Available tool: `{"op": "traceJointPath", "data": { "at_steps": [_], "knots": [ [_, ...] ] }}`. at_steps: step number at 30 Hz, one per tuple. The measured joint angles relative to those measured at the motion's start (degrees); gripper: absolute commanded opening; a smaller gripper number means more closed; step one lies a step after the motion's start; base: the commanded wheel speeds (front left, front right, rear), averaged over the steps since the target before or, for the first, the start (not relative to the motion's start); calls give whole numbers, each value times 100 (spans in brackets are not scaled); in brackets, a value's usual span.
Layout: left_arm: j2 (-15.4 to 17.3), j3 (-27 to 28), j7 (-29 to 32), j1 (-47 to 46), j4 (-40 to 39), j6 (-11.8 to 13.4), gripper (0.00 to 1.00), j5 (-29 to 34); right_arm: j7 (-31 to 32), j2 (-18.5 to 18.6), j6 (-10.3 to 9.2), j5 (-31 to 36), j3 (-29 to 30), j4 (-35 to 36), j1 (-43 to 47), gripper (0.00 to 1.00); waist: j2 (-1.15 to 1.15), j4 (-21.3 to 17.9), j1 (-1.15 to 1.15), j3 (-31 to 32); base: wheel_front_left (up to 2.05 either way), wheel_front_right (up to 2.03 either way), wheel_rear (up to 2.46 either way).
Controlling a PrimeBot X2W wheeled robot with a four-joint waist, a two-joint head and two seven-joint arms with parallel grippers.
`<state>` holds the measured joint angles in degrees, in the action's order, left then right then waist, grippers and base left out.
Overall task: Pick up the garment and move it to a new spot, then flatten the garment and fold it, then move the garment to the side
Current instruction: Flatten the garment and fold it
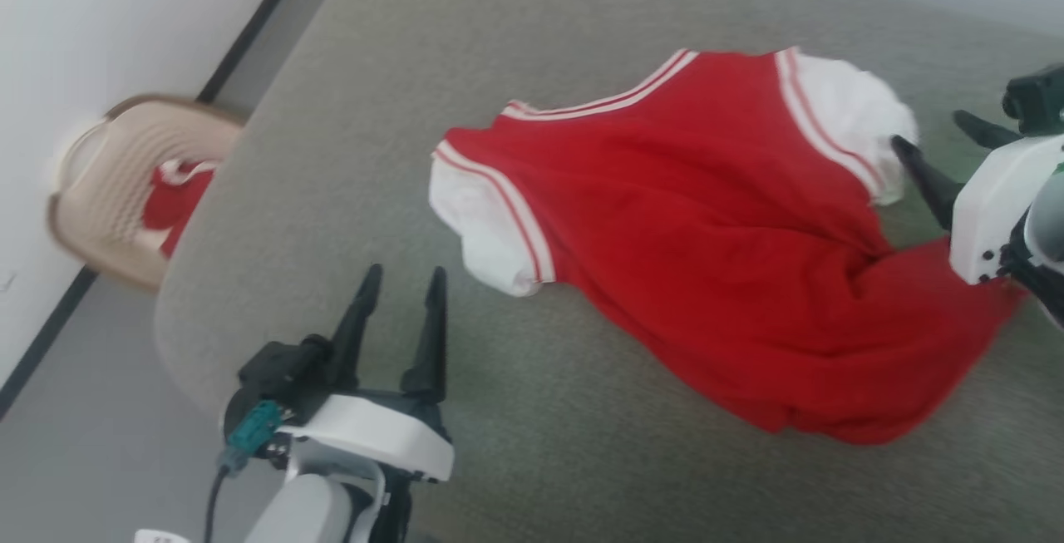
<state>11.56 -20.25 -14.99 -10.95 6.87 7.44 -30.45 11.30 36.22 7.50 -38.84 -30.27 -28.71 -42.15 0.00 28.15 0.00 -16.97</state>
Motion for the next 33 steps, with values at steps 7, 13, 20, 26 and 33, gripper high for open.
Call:
{"op": "traceJointPath", "data": {
  "at_steps": [7,13,20,26,33],
  "knots": [
    [-408,214,0,-91,197,-327,100,338,698,65,2,-93,-627,-677,-475,100,0,362,0,-261,0,0,0],
    [-591,430,0,-92,298,-532,100,572,1284,33,-2,-369,-1168,-1022,-955,0,0,421,0,-359,0,0,0],
    [-701,745,0,-97,349,-717,100,738,1302,29,12,-680,-1504,-1148,-1207,0,0,265,0,-336,0,0,0],
    [-648,1047,0,-43,307,-803,100,955,1161,347,5,-1014,-1606,-1013,-1169,0,0,-29,0,-209,0,0,0],
    [-424,1259,-1,82,247,-822,100,1063,1131,766,4,-1412,-1590,-476,-911,0,0,-493,0,-11,0,0,0]
  ]
}}
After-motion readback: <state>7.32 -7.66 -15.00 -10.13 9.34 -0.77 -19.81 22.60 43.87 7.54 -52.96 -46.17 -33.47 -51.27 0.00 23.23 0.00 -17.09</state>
